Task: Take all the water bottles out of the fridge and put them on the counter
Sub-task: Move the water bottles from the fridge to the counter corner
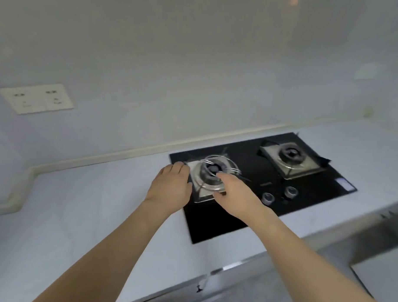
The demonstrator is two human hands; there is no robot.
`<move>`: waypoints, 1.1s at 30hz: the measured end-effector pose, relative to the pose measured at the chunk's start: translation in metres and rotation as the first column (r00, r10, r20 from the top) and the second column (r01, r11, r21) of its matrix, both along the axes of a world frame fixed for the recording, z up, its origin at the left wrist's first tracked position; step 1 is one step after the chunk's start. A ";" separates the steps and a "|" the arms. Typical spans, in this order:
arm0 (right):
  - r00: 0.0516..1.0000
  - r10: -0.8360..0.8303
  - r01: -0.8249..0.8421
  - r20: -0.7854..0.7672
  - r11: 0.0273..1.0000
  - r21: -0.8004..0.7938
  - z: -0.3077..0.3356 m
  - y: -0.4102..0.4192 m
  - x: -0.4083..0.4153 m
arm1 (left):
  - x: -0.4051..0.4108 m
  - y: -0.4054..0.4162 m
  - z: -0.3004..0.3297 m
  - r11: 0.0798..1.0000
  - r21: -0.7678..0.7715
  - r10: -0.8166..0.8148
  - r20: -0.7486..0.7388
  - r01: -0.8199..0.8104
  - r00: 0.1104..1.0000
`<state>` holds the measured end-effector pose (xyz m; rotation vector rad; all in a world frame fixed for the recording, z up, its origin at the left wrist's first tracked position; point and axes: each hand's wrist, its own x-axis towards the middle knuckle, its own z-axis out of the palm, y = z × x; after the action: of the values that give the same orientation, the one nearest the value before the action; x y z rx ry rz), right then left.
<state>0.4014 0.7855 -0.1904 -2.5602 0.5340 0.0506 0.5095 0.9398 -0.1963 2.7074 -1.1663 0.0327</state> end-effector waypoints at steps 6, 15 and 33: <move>0.981 -0.190 0.190 0.040 0.982 0.012 0.014 -0.090 -0.108 | -0.081 -0.114 0.014 0.980 0.008 -0.200 0.053 0.200 0.978; 0.870 -0.483 0.486 0.102 0.874 -0.008 0.033 -0.197 -0.271 | -0.207 -0.266 0.044 0.866 0.012 -0.497 0.130 0.500 0.858; 0.612 -0.786 0.787 0.093 0.616 0.023 0.025 -0.341 -0.407 | -0.325 -0.489 0.037 0.581 0.009 -0.806 0.146 0.814 0.574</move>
<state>-0.0058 0.4441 -0.1657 -2.0941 1.5839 -0.3925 0.1842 0.4510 -0.1597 1.8635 -2.2954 0.1142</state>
